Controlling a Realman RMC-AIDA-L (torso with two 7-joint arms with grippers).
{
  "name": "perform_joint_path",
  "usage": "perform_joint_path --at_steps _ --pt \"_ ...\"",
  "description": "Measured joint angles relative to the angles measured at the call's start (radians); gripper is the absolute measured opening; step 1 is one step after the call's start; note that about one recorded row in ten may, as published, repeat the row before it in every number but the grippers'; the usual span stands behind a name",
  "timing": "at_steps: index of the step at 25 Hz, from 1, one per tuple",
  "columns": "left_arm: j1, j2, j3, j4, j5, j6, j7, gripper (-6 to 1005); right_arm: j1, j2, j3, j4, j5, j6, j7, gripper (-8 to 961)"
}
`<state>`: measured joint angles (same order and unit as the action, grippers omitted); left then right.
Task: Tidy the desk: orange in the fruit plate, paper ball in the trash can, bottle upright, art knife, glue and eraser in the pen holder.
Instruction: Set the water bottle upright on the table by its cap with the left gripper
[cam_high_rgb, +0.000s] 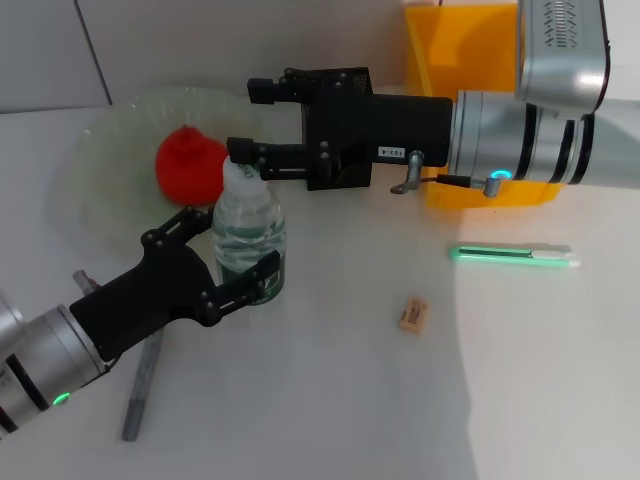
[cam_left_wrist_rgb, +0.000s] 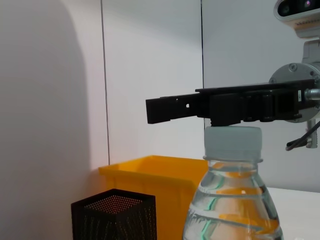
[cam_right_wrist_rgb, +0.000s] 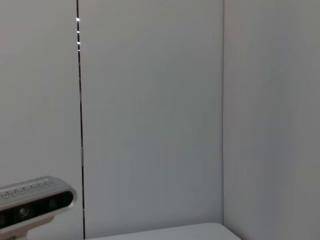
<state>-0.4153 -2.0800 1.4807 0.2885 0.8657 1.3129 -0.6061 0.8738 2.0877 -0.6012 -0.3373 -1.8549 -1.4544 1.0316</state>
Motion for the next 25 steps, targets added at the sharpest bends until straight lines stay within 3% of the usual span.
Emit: perform_joint_path --at_steps 25 --pt "-0.003 0.002 -0.021 0.000 -0.002 -0.008 -0.001 817 -0.033 0.002 -0.028 -0.007 0.011 0.001 0.000 748"
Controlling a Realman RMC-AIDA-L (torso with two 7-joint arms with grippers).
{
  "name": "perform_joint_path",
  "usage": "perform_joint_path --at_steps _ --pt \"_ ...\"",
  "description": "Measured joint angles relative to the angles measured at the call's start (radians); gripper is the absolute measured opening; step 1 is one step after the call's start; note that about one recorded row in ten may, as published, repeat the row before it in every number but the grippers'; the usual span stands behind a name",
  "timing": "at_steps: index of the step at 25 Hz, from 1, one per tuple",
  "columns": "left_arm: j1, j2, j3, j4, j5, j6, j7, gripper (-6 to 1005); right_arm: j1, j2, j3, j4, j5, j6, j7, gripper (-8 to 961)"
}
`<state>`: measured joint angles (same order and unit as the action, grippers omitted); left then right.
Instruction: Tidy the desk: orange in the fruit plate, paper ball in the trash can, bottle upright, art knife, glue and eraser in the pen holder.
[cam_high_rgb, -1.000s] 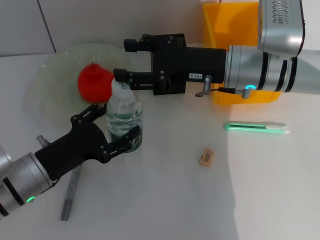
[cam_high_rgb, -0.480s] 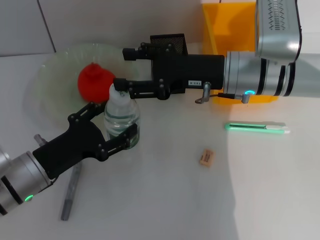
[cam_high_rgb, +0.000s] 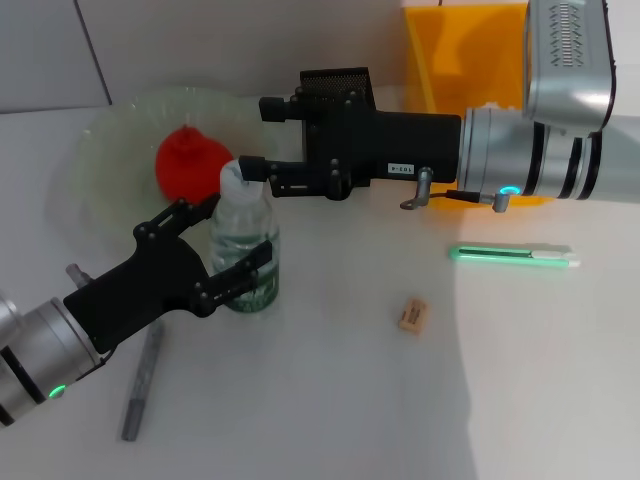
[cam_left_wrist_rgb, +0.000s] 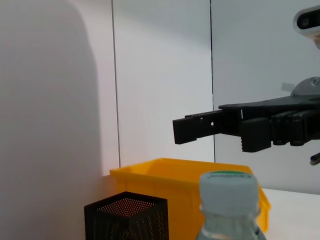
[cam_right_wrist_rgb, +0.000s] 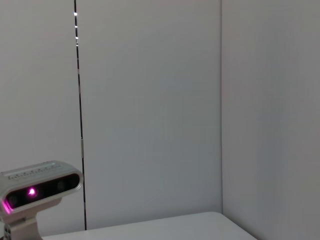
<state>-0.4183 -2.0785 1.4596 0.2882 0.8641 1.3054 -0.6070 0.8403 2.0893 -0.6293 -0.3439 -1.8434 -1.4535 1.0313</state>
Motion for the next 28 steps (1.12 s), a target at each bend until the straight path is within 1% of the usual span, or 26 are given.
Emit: perform_joint_path --at_steps 6,9,10,12,13,14,15,16,17,18,19,20,22,23,24,25,26,28 --pt "-0.002 0.000 0.000 0.000 -0.001 0.000 0.000 816 0.000 -0.001 0.001 -0.001 0.007 0.001 -0.004 748" --pt "-0.002 0.000 0.000 -0.001 -0.001 -0.001 0.000 815 -0.010 -0.002 -0.004 -0.002 0.054 -0.003 -0.007 747" --pt "-0.002 0.000 0.000 -0.001 -0.001 -0.001 0.000 815 -0.027 -0.004 -0.008 -0.009 0.104 -0.019 -0.009 747" --pt "0.002 0.000 -0.002 0.001 -0.002 -0.001 -0.001 815 -0.040 -0.005 -0.008 -0.020 0.132 -0.032 -0.008 747" --pt "0.002 0.000 -0.002 0.001 -0.002 -0.001 -0.001 815 -0.069 -0.006 -0.005 -0.056 0.158 -0.061 0.009 747" --pt "0.002 0.000 -0.002 0.001 -0.002 -0.001 -0.001 815 -0.069 -0.006 -0.005 -0.056 0.158 -0.061 0.009 747" --pt "0.015 0.006 -0.005 0.004 -0.014 0.017 -0.030 815 -0.097 -0.007 -0.002 -0.094 0.170 -0.087 0.034 747" --pt "0.015 0.006 -0.005 0.004 -0.014 0.017 -0.030 815 -0.097 -0.007 -0.002 -0.094 0.170 -0.087 0.034 747" --pt "0.028 0.009 -0.001 0.012 -0.011 0.032 -0.055 815 -0.116 -0.007 -0.002 -0.114 0.178 -0.099 0.047 747" --pt "0.028 0.009 -0.001 0.012 -0.011 0.032 -0.055 815 -0.150 -0.008 -0.005 -0.153 0.194 -0.126 0.065 747" --pt "0.028 0.009 -0.001 0.012 -0.011 0.032 -0.055 815 -0.150 -0.008 -0.005 -0.153 0.194 -0.126 0.065 747" --pt "0.034 0.010 0.000 0.016 -0.008 0.039 -0.065 815 -0.181 -0.008 0.000 -0.183 0.198 -0.154 0.077 747" --pt "0.071 0.012 0.004 0.030 -0.004 0.059 -0.076 815 -0.195 -0.009 0.002 -0.196 0.199 -0.169 0.081 747" --pt "0.083 0.012 0.003 0.036 -0.004 0.067 -0.077 815 -0.222 -0.009 0.002 -0.217 0.200 -0.195 0.084 747" --pt "0.083 0.012 0.003 0.036 -0.004 0.067 -0.077 815 -0.222 -0.009 0.002 -0.217 0.200 -0.195 0.084 747" --pt "0.119 0.014 0.001 0.058 -0.004 0.087 -0.085 815 -0.252 -0.011 -0.003 -0.237 0.200 -0.218 0.084 747" --pt "0.119 0.014 0.001 0.058 -0.004 0.087 -0.085 815 -0.252 -0.011 -0.003 -0.237 0.200 -0.218 0.084 747" --pt "0.166 0.015 -0.003 0.081 -0.003 0.096 -0.088 815 -0.286 -0.011 0.000 -0.255 0.200 -0.240 0.083 747"
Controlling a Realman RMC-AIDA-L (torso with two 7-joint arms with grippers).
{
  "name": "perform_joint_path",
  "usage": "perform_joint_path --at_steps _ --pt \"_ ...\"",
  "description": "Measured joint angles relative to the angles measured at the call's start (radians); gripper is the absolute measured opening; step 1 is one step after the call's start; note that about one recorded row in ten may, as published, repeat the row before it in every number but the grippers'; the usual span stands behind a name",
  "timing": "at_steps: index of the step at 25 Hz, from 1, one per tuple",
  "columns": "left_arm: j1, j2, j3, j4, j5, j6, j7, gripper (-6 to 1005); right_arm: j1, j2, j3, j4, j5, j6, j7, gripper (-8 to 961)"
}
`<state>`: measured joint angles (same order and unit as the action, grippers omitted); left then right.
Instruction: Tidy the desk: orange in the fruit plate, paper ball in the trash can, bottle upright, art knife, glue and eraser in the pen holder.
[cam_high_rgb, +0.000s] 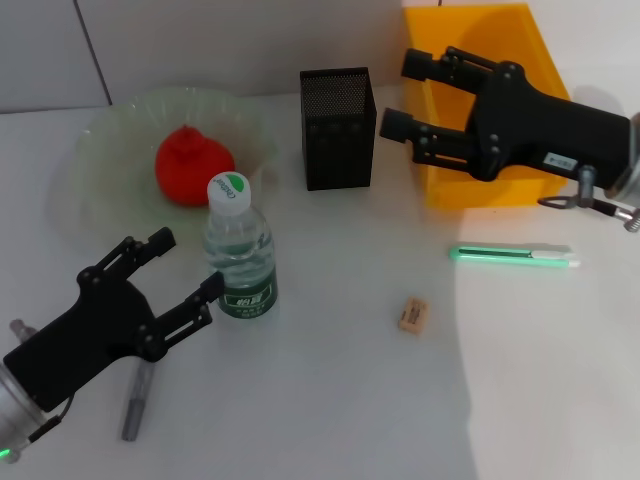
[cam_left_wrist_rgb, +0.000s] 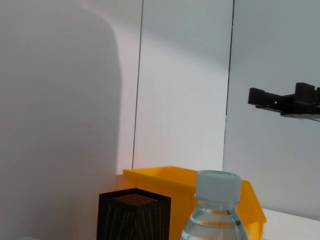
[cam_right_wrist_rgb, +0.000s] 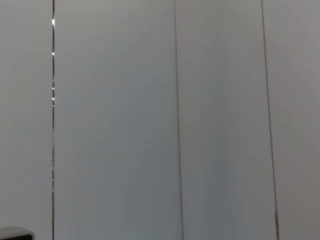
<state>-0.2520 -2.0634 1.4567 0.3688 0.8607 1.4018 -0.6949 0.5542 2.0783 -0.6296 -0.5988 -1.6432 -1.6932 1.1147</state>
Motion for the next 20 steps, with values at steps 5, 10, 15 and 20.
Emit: perform_joint_path --at_steps 5,10,15,20 --pt "0.067 0.011 0.006 0.040 0.003 0.031 -0.021 815 -0.051 -0.004 -0.010 -0.049 -0.038 -0.067 -0.008 747" --pt "0.152 0.039 0.012 0.084 0.056 0.082 -0.090 815 -0.122 -0.013 -0.012 -0.122 -0.123 -0.182 -0.013 747" --pt "0.189 0.062 0.002 0.147 0.218 0.170 -0.146 815 -0.146 -0.051 -0.002 -0.123 -0.215 -0.247 0.036 746" --pt "0.174 0.072 -0.001 0.151 0.254 0.195 -0.214 815 -0.149 -0.060 0.002 -0.123 -0.324 -0.240 0.082 746"
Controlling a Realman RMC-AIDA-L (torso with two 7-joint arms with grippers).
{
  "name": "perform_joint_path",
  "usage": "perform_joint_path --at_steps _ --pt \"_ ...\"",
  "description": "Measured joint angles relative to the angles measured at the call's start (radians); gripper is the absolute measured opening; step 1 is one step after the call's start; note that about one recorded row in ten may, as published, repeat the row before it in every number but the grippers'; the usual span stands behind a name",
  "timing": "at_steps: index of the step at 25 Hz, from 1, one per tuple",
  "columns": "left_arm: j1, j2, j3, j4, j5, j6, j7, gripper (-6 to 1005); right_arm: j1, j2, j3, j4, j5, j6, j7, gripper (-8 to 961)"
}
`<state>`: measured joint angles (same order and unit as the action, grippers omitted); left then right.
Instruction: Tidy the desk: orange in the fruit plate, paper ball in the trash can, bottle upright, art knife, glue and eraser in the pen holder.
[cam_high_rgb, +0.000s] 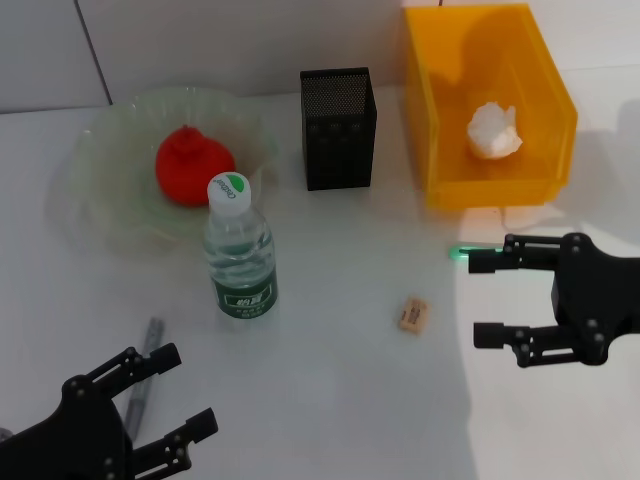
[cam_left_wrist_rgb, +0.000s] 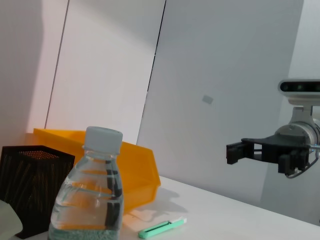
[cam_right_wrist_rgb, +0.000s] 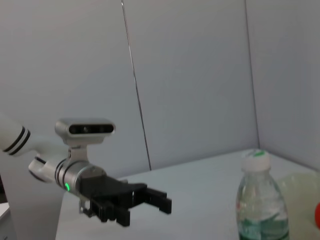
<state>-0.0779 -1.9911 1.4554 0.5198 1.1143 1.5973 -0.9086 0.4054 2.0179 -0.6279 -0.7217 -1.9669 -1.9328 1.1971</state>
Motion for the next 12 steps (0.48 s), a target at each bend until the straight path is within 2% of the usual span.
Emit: perform_joint_path --at_steps 4,8,9,10,11,12 --pt "-0.005 0.001 0.000 -0.001 0.001 0.001 -0.009 815 -0.006 0.000 0.001 -0.011 -0.016 0.000 0.024 746" --pt "-0.020 0.001 0.005 0.003 0.013 0.013 -0.010 815 -0.011 0.004 0.002 -0.076 -0.017 -0.001 0.090 746" --pt "-0.020 0.001 0.005 0.003 0.013 0.013 -0.010 815 -0.011 0.007 0.003 -0.103 -0.015 0.001 0.114 746" --pt "-0.020 0.001 0.005 0.003 0.013 0.013 -0.010 815 -0.005 0.020 0.004 -0.164 -0.011 0.008 0.165 746" --pt "-0.027 0.000 0.002 0.002 0.025 0.010 -0.013 815 -0.005 0.020 0.004 -0.164 -0.011 0.008 0.165 746" --pt "-0.043 -0.003 -0.002 -0.014 0.037 0.003 -0.012 815 0.006 0.036 0.003 -0.251 -0.011 0.022 0.232 746"
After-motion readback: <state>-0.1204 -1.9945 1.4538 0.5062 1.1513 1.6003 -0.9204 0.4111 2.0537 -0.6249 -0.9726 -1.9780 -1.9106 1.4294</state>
